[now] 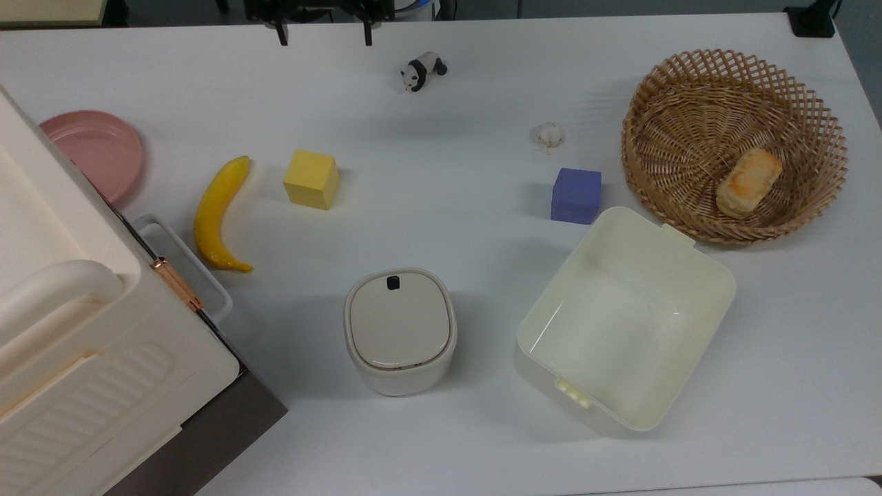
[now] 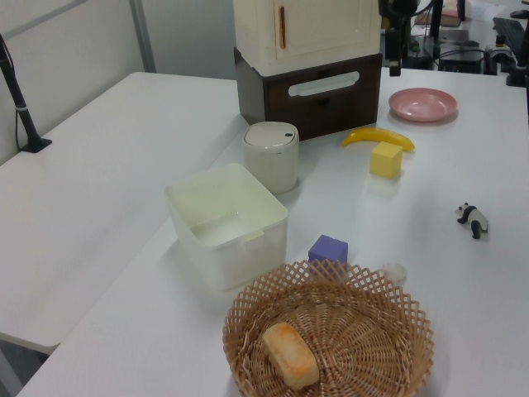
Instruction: Put the bread in the basket
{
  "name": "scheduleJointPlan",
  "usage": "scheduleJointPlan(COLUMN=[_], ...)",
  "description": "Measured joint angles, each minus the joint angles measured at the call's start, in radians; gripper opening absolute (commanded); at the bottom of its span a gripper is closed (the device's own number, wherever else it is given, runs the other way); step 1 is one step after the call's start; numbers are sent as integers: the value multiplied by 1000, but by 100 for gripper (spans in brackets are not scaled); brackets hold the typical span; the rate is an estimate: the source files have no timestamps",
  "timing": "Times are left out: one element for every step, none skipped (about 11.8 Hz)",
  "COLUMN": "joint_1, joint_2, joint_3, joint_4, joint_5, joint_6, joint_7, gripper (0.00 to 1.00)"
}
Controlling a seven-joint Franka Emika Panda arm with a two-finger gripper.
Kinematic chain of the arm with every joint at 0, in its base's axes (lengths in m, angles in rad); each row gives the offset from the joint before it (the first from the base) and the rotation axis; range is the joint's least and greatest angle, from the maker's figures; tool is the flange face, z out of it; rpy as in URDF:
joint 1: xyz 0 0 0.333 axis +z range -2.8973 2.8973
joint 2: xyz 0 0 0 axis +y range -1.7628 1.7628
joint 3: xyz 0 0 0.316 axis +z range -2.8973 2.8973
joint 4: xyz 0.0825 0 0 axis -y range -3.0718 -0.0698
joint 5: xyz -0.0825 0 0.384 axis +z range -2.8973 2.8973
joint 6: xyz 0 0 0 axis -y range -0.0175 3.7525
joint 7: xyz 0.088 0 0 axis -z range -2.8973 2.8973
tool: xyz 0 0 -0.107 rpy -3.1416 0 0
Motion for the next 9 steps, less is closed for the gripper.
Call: scheduleJointPlan(joint_1=[-1,-3,-4,-4,-4,-4,-4,-4,-3], joint_2=[-13,-23,-30,-33,-34,-38,-44,-48,-52], joint_3=[-17,-26,-32,-36,-36,-36,-36,-36,-36], joint_4=[0,-1,-2,-3,-6,-13,-23,-29,-32], joint_5=[17,34,45,49,50,50,50,50,50], joint_6=[2,3,6,9,9,9,9,9,9], joint_7=[-23,-37,-41,-42,-42,-42,-42,-42,-43], gripper=[100,100,100,100,100,100,100,100,100])
